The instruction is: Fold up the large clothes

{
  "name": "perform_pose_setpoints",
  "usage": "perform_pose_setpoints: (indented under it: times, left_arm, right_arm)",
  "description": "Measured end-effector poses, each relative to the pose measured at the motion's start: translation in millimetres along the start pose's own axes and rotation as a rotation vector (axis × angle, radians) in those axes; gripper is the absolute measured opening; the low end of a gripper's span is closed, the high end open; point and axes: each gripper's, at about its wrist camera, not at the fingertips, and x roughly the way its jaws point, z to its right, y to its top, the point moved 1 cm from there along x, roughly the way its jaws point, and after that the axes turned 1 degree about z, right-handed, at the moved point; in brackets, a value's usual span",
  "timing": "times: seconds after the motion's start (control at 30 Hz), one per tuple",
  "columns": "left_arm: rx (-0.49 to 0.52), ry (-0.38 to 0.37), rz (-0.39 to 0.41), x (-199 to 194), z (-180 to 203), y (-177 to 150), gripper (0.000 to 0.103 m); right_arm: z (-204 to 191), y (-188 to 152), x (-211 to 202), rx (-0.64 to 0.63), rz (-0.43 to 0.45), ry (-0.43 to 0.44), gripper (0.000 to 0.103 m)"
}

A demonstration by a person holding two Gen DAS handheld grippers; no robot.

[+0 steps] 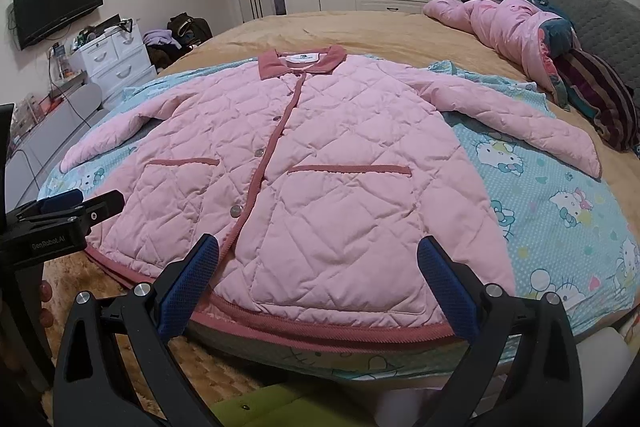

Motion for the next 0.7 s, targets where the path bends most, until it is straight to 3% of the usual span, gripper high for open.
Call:
perform_pose_setpoints:
  times: [0.7]
  left_arm:
    - [0.002, 0.002, 0.002, -1.6, 2.1, -0.2, 0.094]
  right_arm:
    - [-2.3, -1.3, -0.5, -0.005, -0.003, -0.005, 0.099]
